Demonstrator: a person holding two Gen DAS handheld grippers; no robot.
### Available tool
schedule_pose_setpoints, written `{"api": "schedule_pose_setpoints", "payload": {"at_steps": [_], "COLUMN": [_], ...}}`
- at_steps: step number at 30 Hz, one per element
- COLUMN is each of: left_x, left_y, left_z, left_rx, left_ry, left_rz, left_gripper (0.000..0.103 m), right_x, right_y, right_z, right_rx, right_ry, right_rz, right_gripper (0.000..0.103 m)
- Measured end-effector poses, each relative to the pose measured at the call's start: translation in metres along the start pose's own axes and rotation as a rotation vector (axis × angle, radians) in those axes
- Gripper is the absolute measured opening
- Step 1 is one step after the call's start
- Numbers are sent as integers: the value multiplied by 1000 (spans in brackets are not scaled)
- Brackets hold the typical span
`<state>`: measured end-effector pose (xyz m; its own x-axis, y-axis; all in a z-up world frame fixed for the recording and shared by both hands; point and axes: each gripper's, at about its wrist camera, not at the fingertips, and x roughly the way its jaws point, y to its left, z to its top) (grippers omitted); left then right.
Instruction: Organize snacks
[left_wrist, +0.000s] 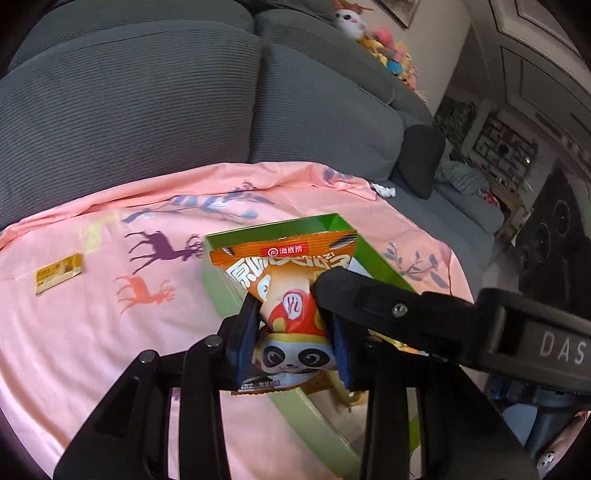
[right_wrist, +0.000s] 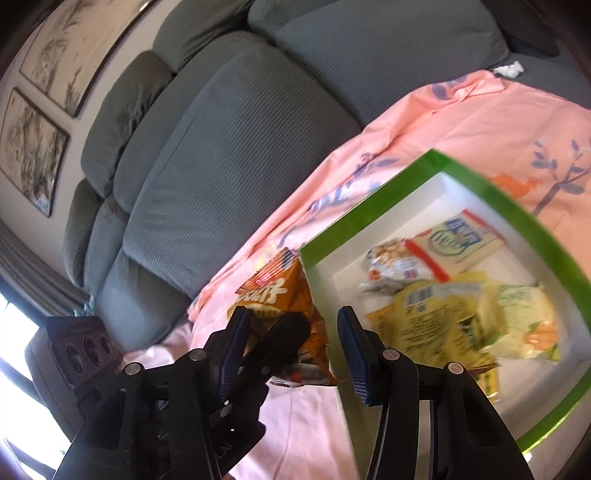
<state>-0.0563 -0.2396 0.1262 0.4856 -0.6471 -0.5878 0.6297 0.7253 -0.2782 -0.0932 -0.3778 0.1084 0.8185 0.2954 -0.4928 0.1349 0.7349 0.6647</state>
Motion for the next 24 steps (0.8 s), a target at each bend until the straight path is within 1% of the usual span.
{"api": "schedule_pose_setpoints", "payload": {"at_steps": [3, 5, 6, 7, 8, 9, 10, 12, 13, 15, 16, 17, 18, 19, 21, 24], "left_x": [17, 34, 42, 46, 49, 52, 49, 42, 38, 30, 25, 19, 13, 6, -9, -32], "left_y": [-10, -15, -19, -22, -24, -26, -26, -25, -22, -9, 2, 14, 27, 42, 76, 127], "left_z": [7, 8, 8, 7, 7, 6, 5, 5, 6, 10, 12, 14, 16, 19, 24, 32], "left_rx": [41, 53, 54, 56, 61, 67, 74, 94, 99, 77, 53, 28, 2, -25, -74, -150], "left_ry": [8, 26, 38, 50, 61, 62, 45, 11, 11, 15, 13, 12, 11, 13, 21, 23], "left_rz": [-33, -81, -106, -131, -138, -127, -114, -93, -76, -25, 5, 35, 66, 108, 218, 349], "left_gripper": [37, 38, 40, 50, 59, 76, 80, 82, 85, 85, 86, 86, 86, 87, 87, 87], "right_x": [-13, -21, -24, -27, -28, -28, -29, -30, -31, -32, -31, -30, -29, -27, -20, 5], "right_y": [-13, -24, -28, -33, -37, -39, -42, -43, -43, -39, -34, -30, -24, -16, -1, 34], "right_z": [5, 7, 8, 9, 10, 11, 11, 13, 12, 13, 13, 13, 12, 12, 13, 18], "right_rx": [44, 79, 93, 111, 124, 133, 145, 154, 151, 134, 120, 109, 91, 67, 35, -34], "right_ry": [-55, -82, -91, -98, -103, -108, -115, -125, -129, -133, -131, -130, -130, -132, -121, -56], "right_rz": [-23, -45, -55, -71, -84, -99, -117, -135, -141, -141, -136, -135, -134, -129, -110, -66], "right_gripper": [51, 51, 51, 51, 52, 52, 52, 52, 52, 52, 54, 63, 66, 70, 70, 70]}}
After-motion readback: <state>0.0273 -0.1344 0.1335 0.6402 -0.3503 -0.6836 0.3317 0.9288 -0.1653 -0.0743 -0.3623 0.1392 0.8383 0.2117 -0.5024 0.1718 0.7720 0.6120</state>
